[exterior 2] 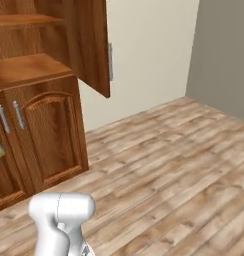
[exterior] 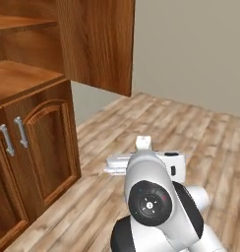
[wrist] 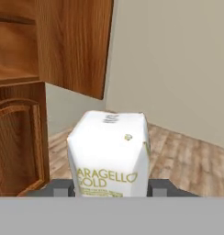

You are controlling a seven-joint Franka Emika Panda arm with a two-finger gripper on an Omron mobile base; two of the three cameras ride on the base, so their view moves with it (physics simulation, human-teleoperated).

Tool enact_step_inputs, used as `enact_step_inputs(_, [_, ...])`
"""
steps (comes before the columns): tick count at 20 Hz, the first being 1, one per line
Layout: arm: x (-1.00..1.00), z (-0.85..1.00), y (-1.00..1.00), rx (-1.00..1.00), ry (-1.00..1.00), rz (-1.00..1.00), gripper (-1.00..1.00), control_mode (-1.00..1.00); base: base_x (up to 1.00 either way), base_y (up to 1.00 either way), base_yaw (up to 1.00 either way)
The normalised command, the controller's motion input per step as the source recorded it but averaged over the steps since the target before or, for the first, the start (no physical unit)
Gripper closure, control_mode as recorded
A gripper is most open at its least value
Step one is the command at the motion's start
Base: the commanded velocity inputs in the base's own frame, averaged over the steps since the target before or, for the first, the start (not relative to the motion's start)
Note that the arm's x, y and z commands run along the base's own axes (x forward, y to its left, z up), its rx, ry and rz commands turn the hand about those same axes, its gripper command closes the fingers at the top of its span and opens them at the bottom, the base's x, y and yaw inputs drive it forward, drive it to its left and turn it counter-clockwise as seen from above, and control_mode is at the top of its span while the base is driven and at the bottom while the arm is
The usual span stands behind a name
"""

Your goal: Sort all alcoholic drinks to one cabinet, and non-alcoholic drinks to the other.

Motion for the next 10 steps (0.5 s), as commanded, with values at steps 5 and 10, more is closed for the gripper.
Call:
enact_step_inputs(5, [0.0, 0.0, 0.0, 0.0, 0.0, 0.0, 1.0, 1.0, 0.75, 0.0, 0.44])
enact_step_inputs(10, [0.0, 0.0, 0.0, 0.0, 0.0, 0.0, 1.0, 1.0, 0.76, 0.0, 0.42])
